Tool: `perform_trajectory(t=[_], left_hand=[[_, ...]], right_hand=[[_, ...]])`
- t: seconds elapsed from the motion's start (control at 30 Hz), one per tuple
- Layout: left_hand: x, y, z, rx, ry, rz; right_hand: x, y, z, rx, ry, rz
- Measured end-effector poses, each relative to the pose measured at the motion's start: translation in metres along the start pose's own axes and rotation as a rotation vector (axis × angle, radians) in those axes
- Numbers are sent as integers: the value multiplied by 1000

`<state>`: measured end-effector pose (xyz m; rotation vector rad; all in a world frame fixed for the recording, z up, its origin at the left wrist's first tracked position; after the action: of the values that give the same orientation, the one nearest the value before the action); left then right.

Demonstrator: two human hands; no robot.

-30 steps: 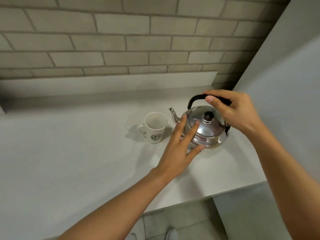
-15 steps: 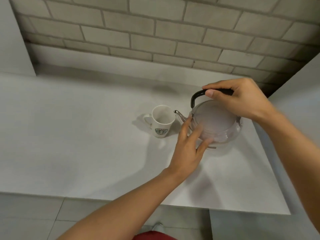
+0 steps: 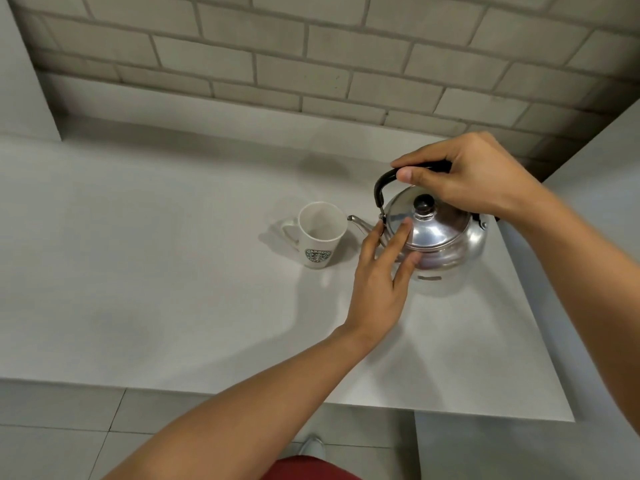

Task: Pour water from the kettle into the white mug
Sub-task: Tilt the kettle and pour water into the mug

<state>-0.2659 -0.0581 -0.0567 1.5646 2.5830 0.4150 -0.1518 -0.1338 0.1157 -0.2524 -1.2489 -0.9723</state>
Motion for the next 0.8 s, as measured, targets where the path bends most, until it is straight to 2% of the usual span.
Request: perform_trajectory(t=[0.57, 0.8], left_hand=[[3, 6, -6, -7, -132, -111], [4, 8, -10, -8, -109, -126]], right_hand=[[-4, 32, 24, 129, -121, 106], [-3, 37, 31, 135, -152, 126]])
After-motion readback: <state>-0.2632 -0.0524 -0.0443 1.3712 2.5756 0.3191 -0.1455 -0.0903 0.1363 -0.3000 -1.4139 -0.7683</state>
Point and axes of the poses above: each hand's wrist, its own y-axis towards the middle knuckle, its own x-axis out of the back of the hand, z = x × y, the point moved 3 cm from there along y, towards the middle knuckle, and after that the axes turned 9 degrees about -z, right-handed, at the moved point
